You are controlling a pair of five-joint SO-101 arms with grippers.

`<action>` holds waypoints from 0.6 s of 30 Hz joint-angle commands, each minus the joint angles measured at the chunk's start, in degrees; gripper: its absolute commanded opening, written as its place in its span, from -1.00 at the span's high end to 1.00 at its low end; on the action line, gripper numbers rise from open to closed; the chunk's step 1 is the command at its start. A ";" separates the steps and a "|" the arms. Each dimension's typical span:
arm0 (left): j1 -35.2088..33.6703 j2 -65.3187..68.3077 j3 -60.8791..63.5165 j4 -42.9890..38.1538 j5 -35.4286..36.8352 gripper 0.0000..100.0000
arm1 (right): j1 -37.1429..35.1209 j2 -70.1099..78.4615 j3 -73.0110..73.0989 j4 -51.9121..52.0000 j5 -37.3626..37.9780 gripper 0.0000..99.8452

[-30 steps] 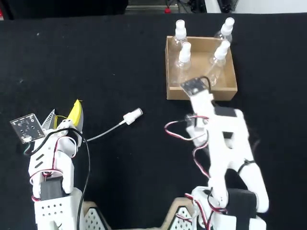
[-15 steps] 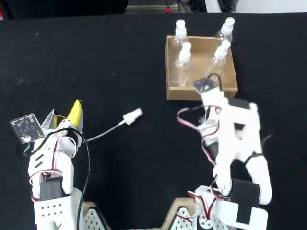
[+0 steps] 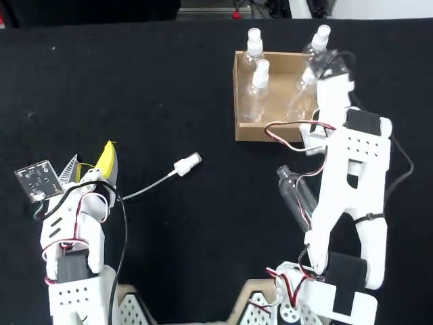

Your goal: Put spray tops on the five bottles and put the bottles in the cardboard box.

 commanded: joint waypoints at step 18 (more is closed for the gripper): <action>0.66 0.26 1.27 -0.09 -0.53 0.49 | -6.42 2.77 11.74 -37.19 -11.34 0.46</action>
